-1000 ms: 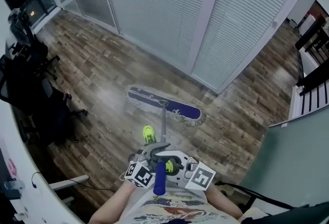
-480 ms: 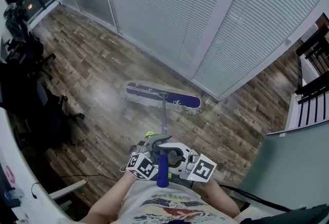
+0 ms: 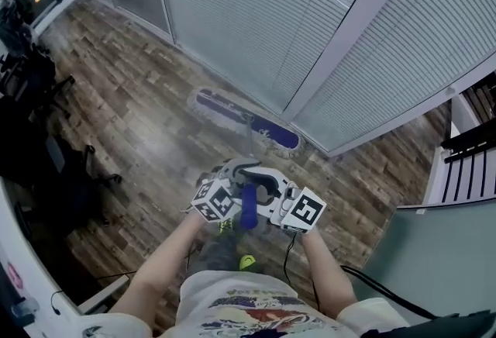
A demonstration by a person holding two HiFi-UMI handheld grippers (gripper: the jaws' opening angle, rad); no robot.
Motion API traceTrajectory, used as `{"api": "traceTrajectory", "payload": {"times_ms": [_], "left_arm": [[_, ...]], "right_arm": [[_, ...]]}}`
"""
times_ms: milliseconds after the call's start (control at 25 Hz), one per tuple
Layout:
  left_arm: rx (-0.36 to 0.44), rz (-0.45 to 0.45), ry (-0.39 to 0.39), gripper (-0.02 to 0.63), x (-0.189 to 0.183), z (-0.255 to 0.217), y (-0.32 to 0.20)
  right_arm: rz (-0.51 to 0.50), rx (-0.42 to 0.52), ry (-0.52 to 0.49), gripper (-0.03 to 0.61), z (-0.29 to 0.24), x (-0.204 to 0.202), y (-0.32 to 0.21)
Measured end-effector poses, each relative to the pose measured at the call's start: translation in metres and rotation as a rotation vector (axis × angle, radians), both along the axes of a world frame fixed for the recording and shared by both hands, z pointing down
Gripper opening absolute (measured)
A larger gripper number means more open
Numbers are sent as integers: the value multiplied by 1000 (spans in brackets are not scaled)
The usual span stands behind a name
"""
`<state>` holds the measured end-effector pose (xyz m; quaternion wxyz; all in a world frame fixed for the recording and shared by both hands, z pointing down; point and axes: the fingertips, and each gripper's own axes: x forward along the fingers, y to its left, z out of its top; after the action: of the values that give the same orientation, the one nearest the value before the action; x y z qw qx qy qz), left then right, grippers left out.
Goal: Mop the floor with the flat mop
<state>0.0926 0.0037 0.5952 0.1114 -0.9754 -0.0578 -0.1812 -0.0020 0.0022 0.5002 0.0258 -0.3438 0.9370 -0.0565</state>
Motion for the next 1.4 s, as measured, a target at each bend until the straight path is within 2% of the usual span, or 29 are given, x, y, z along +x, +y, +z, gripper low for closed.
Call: {"api": "traceTrajectory", "payload": {"times_ms": [160,280,480,600,760,880,1040,1200,1280,1400], "left_arm": [[-12,16,-7,138,8,6,-15],[-30,9,-4,154,7,6,-5],[-37,-24,3,158,2,-2,15],[-25,-29,-20,153,-8,-3,41],[-18,-66,-49,147,-25,-8,98],[-35,-141,-54,138,-42,-15,149],[-54,-259,-71,132,-68,-24,224],[-71,-398,-82,126,-99,-32,286],[-84,-460,-83,126,-114,-33,309],[-87,-527,-91,124,-127,-33,325]], "right_arm": [[31,-38,-14,239,8,8,-18],[44,-57,-19,242,9,8,-9],[9,-64,-19,242,1,2,14],[-26,-70,-43,249,-3,-8,41],[-88,-78,-74,253,-10,-23,102],[-163,-76,-73,253,-17,-39,159],[-290,17,-84,253,-37,-63,241],[-425,5,-68,253,-44,-88,317],[-488,-9,-49,253,-43,-100,344],[-532,0,-113,253,-52,-109,363]]}}
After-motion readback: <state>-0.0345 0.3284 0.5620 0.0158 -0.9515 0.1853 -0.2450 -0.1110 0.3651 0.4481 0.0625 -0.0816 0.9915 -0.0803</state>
